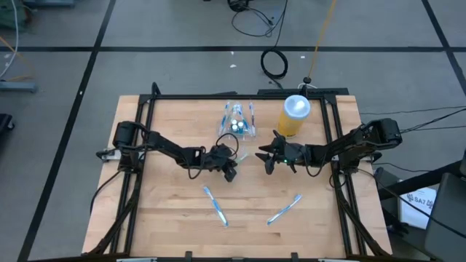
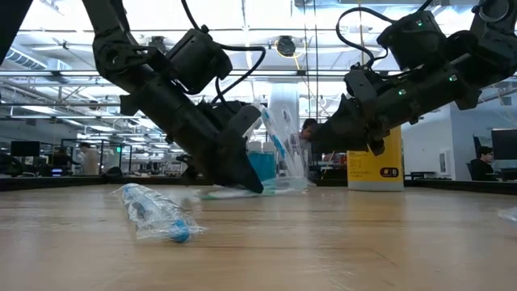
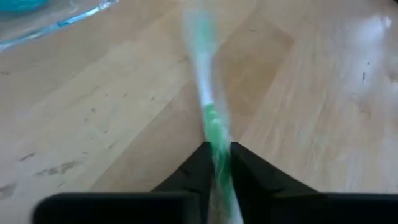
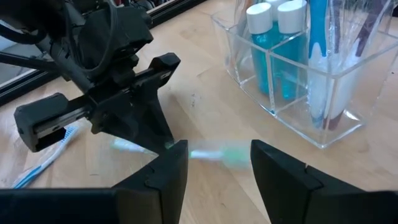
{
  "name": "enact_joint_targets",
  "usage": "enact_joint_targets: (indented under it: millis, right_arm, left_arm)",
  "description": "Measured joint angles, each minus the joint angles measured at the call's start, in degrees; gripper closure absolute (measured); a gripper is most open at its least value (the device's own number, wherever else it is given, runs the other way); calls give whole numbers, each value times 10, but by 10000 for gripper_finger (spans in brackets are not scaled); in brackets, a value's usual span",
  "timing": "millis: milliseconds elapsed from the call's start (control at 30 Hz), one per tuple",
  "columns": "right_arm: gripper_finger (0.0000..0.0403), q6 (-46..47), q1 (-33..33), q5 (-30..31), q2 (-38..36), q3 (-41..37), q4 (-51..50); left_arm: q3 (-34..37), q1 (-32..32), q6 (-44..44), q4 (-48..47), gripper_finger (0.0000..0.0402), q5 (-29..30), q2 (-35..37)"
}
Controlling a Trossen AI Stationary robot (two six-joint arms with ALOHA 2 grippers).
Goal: Pick & Place toothbrushing station
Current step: Put the green toothbrush into the right compartment of the transparent organizer
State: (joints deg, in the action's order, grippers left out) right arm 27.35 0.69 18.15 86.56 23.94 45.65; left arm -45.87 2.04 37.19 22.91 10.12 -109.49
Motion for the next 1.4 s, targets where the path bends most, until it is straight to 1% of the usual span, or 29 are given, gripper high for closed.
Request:
enact_joint_targets:
  millis: [100, 133, 333, 433, 500, 600, 733, 800, 867, 933, 967, 1033, 1133, 1200, 1300, 1400]
  right_arm:
    - [234, 0, 0, 0, 0, 0, 0]
    - [234, 0, 0, 0, 0, 0, 0]
    - [234, 32, 0, -4, 0, 0, 0]
    - [234, 2, 0, -5, 0, 0, 3]
    - [234, -32, 0, -37, 0, 0, 13]
    - [234, -59, 1, -119, 0, 0, 61]
    - [234, -85, 4, -191, 0, 0, 138]
    - [234, -90, 10, -237, 0, 0, 171]
    - [234, -98, 19, -288, 0, 0, 184]
    - [234, -104, 30, -305, 0, 0, 183]
    - [234, -111, 35, -301, 0, 0, 181]
    - [234, -136, 42, -264, 0, 0, 176]
    - [234, -165, 47, -156, 0, 0, 178]
    - [234, -158, 47, -94, 0, 0, 180]
    - [234, -137, 45, -63, 0, 0, 198]
    - [234, -144, 46, -63, 5, 3, 243]
  left_arm:
    - [0, 1, 9, 7, 385, 1, 0]
    - [0, 1, 9, 14, 391, 1, 0]
    - [2, 6, 14, 50, 387, 1, -3]
    - [2, 12, 5, 73, 397, 2, -2]
    - [2, 16, -2, 83, 394, 2, -1]
    - [2, 19, -24, 78, 397, 2, 21]
    - [2, 19, -52, 29, 398, 11, 70]
    - [2, 19, -66, -2, 399, 34, 103]
    - [2, 19, -78, -33, 399, 69, 134]
    - [2, 19, -93, -64, 399, 103, 166]
    - [2, 19, -101, -67, 400, 116, 181]
    - [2, 21, -121, -63, 400, 131, 208]
    - [2, 28, -151, -43, 399, 133, 239]
    - [1, 37, -172, -27, 400, 133, 248]
    - [1, 51, -215, 1, 398, 116, 249]
    - [1, 62, -234, 14, 400, 94, 247]
